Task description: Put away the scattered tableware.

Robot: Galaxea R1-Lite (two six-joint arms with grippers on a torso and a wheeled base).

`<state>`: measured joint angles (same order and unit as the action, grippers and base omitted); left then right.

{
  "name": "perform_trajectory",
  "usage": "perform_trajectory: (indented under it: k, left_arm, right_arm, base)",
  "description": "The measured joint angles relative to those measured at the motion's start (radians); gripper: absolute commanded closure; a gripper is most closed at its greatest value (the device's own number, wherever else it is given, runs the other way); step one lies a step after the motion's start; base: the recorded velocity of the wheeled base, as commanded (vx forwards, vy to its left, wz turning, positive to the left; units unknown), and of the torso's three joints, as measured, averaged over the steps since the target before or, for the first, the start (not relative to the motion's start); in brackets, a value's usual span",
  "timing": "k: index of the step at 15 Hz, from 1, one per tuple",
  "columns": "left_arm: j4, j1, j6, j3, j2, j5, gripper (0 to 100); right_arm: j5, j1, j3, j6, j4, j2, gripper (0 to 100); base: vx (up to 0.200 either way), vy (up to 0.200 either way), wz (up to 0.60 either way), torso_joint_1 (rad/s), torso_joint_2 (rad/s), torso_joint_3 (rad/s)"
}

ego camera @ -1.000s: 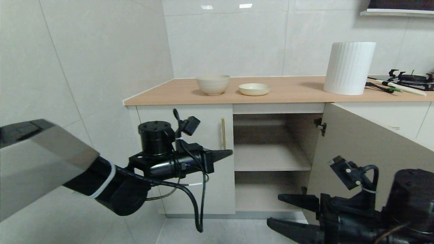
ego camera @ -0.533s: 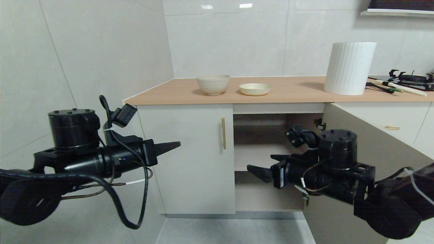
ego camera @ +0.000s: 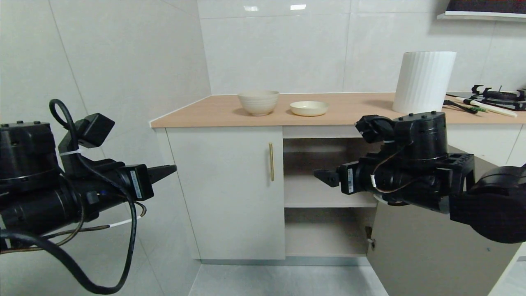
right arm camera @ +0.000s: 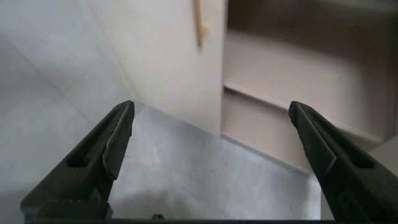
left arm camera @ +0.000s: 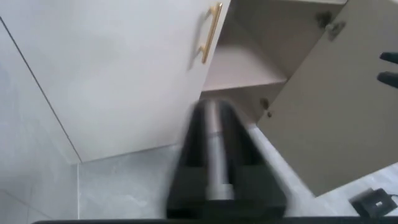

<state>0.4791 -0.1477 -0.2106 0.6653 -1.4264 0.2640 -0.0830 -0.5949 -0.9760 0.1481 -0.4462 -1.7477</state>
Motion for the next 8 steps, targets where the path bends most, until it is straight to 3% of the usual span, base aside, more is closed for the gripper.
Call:
perform_trajectory:
  k: [8]
  left_arm:
    - [0.029, 0.001, -0.003, -0.016, 0.078, 0.078, 0]
  right_arm:
    - [0.001, -0.004, -0.041, 0.054, 0.144, 0.104, 0]
  base:
    - [0.0, 0.0, 0.0, 0.0, 0.0, 0.0]
